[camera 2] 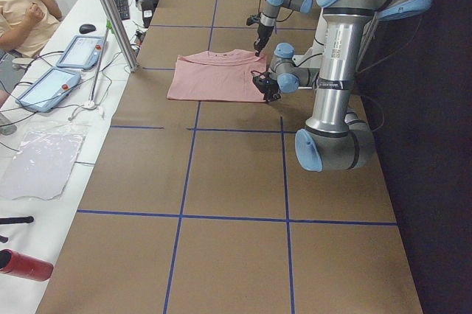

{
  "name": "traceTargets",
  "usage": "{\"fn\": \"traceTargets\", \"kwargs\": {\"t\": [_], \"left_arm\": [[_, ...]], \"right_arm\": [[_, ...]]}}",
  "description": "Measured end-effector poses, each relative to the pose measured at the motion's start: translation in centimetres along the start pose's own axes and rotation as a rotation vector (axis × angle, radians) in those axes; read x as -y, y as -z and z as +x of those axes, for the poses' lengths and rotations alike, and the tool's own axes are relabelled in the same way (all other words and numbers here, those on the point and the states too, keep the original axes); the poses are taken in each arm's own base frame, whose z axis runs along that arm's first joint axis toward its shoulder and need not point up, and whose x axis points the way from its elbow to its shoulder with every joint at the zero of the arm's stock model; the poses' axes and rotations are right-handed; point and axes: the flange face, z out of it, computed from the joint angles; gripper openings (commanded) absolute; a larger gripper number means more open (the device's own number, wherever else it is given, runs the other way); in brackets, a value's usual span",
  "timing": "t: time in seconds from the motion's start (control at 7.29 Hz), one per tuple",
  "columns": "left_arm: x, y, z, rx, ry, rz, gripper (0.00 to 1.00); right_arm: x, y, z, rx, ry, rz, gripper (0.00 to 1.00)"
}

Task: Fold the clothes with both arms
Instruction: 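Grasp the near edge of the shirt with both grippers, then lift the near edge with both grippers and fold it toward the far edge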

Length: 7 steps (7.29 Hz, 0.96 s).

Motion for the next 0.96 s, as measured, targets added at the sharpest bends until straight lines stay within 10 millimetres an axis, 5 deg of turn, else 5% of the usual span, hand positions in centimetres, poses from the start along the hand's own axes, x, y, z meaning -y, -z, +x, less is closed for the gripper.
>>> {"fn": "traceTargets", "kwargs": {"t": [0.27, 0.55, 0.82, 0.96], "left_arm": [[-0.3, 1.8, 0.7, -0.024, 0.006, -0.011, 0.0], [-1.1, 7.4, 2.0, -0.058, 0.021, -0.034, 0.0], [-1.8, 14.6, 3.0, -0.124, 0.052, -0.075, 0.0], [-1.0, 15.7, 4.2, -0.151, 0.055, -0.063, 0.0]], "right_arm": [[0.3, 0.5, 0.4, 0.005, -0.002, -0.001, 0.0], [0.2, 2.7, 2.2, 0.025, -0.01, -0.013, 0.0], [0.1, 7.6, 4.0, 0.071, -0.05, -0.024, 0.0], [1.9, 9.0, 2.8, 0.086, -0.072, 0.004, 0.0]]}}
